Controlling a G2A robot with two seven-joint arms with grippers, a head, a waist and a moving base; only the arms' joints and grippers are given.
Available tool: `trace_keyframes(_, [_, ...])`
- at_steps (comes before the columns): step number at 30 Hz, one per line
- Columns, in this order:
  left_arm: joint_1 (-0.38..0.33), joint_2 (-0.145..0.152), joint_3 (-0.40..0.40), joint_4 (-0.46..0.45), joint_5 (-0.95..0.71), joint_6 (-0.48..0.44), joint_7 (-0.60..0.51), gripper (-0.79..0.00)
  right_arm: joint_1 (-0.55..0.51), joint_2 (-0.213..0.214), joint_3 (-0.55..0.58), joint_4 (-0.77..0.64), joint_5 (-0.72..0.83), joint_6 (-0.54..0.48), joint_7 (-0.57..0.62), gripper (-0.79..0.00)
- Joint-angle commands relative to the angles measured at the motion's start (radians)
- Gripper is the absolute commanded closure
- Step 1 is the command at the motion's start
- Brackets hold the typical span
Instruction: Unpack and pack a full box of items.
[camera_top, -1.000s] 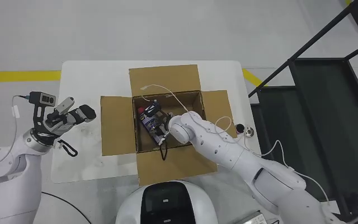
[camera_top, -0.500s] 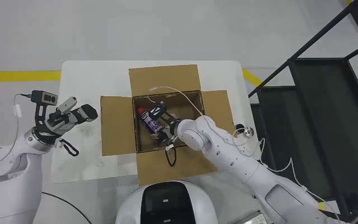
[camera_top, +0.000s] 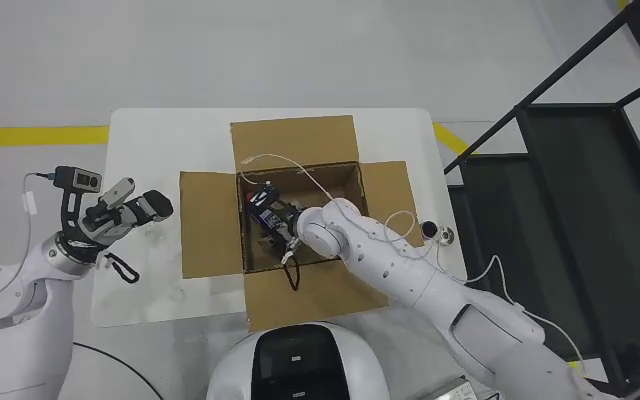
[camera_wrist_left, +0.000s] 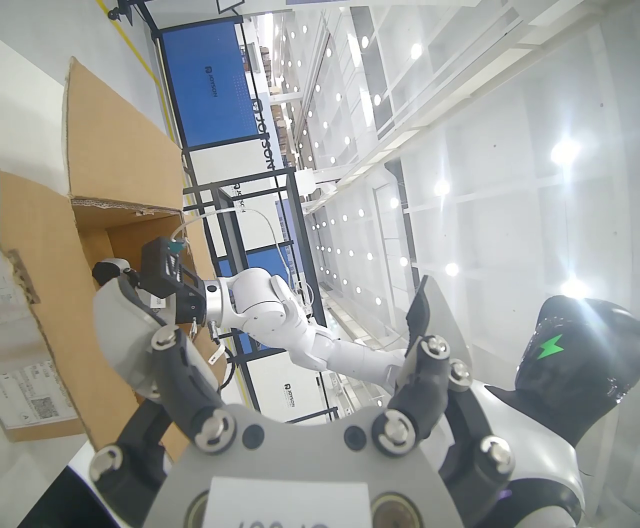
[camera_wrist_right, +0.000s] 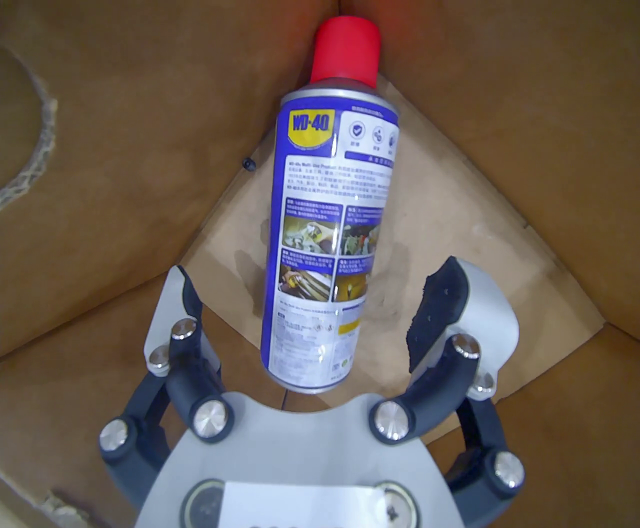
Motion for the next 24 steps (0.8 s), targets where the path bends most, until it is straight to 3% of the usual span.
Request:
trace_keyframes(1, [0.004,0.001,-0.003,-0.004,-0.001,0.000,0.001,-0.785,0.018,-0.015,-0.013,0.038,0.007,-0.001,-0.009,-0.785])
trace_keyframes(11, [0.012,0.005,-0.005,-0.019,0.002,0.001,0.011,-0.785,0.071,-0.077,-0.056,0.186,0.035,-0.012,-0.019,-0.773])
trace_keyframes(12, [0.012,0.005,-0.004,-0.021,0.003,0.002,0.013,-0.785,0.073,-0.082,-0.058,0.194,0.037,-0.017,-0.020,-0.619])
trace_keyframes(13, [0.012,0.006,-0.003,-0.022,0.003,0.002,0.014,-0.785,0.076,-0.085,-0.060,0.203,0.037,-0.023,-0.018,-0.376])
trace_keyframes(14, [0.013,0.006,-0.002,-0.023,0.003,0.002,0.015,-0.785,0.077,-0.088,-0.061,0.210,0.037,-0.026,-0.019,-0.280])
trace_keyframes(15, [0.013,0.006,-0.001,-0.023,0.003,0.002,0.017,-0.785,0.078,-0.091,-0.061,0.218,0.036,-0.029,-0.021,0.000])
trace_keyframes(24, [0.000,0.007,0.022,-0.031,0.010,0.006,0.034,-0.785,0.060,-0.084,-0.021,0.215,0.014,-0.039,-0.018,0.000])
